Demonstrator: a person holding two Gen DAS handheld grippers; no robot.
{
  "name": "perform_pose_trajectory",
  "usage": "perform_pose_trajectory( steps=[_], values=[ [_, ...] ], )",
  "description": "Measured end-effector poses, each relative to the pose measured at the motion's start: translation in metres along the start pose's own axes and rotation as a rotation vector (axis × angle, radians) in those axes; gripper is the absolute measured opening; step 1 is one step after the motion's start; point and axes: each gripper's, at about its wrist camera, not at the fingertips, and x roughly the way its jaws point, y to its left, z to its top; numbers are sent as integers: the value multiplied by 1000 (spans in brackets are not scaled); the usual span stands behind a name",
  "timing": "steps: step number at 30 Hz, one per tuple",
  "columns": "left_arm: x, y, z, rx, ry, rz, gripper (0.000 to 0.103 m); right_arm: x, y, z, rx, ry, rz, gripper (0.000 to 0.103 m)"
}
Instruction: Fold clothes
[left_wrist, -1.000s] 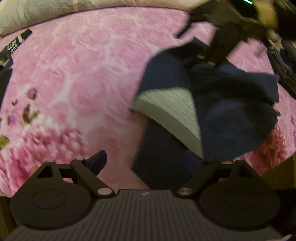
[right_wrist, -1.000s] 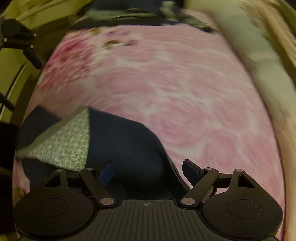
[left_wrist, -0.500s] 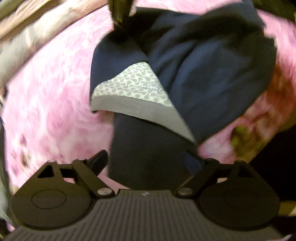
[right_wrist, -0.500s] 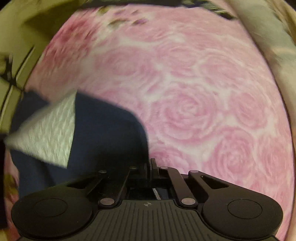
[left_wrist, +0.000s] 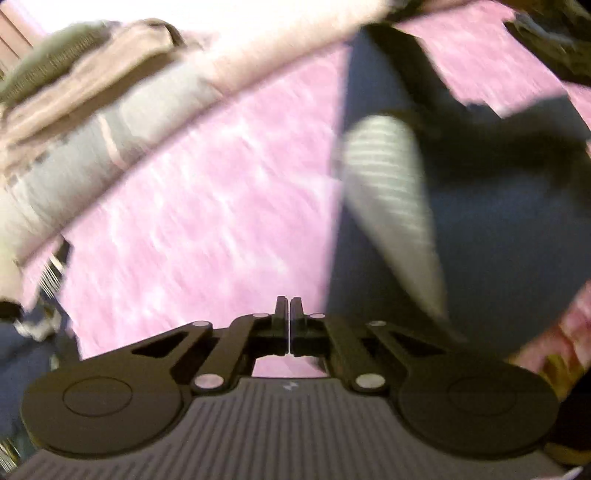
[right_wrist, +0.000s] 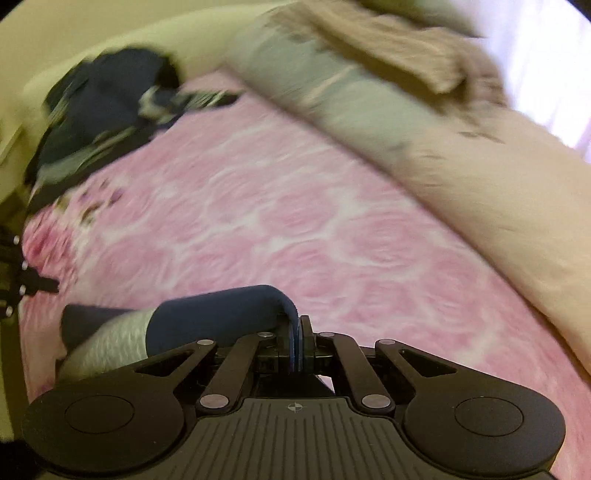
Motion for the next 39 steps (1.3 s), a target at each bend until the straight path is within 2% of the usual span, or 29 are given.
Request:
perform_pose_trajectory(
  steps=[4, 6, 9, 12, 14, 16, 19, 22, 24, 27, 29, 30, 32, 35, 36, 37, 38, 39],
  values=[
    [2, 34, 47, 8, -88, 52, 4, -39, -43, 3, 184, -90, -108, 0],
    [4, 39, 68, -5, -126, 54, 10, -50, -78, 9, 280, -128, -172, 0],
    [9, 27, 82, -15, -139, 30, 17, -52, -141, 16, 449, -184, -279, 0],
    [13, -3, 78, 9, -115, -41, 28, -41, -191, 10, 599, -161, -368, 1],
    [15, -24, 73, 26, -96, -91, 31, -42, -199, -1, 611, -142, -408, 1],
    [19, -48, 67, 40, -71, -156, 35, -47, -191, -20, 573, -114, -423, 1],
    [22, -93, 55, 110, -52, -251, 44, -60, -164, -67, 567, -53, -393, 1],
    [15, -144, 41, 272, -90, -318, 55, -73, -124, -130, 586, 54, -369, 1],
    [9, -182, 31, 423, -134, -384, 60, -86, -100, -171, 628, 123, -372, 1],
    [5, -225, 18, 602, -180, -465, 61, -108, -65, -227, 737, 208, -383, 1],
    [3, -251, 8, 716, -222, -514, 62, -124, -44, -253, 797, 228, -377, 1],
    [2, -261, 5, 762, -240, -528, 62, -132, -34, -266, 826, 237, -374, 1],
    [4, -282, -2, 860, -280, -538, 63, -142, -20, -282, 851, 242, -422, 1],
    [14, -301, -8, 968, -311, -522, 64, -148, -2, -299, 872, 254, -447, 2],
    [17, -305, -11, 1005, -322, -510, 64, -149, 2, -303, 877, 258, -443, 15],
    [21, -310, -13, 1043, -334, -491, 64, -152, 7, -307, 877, 256, -459, 35],
    [24, -314, -15, 1081, -346, -472, 62, -156, 11, -310, 878, 244, -489, 68],
    [28, -315, -14, 1104, -346, -465, 58, -157, 12, -311, 880, 228, -504, 69]
  ],
)
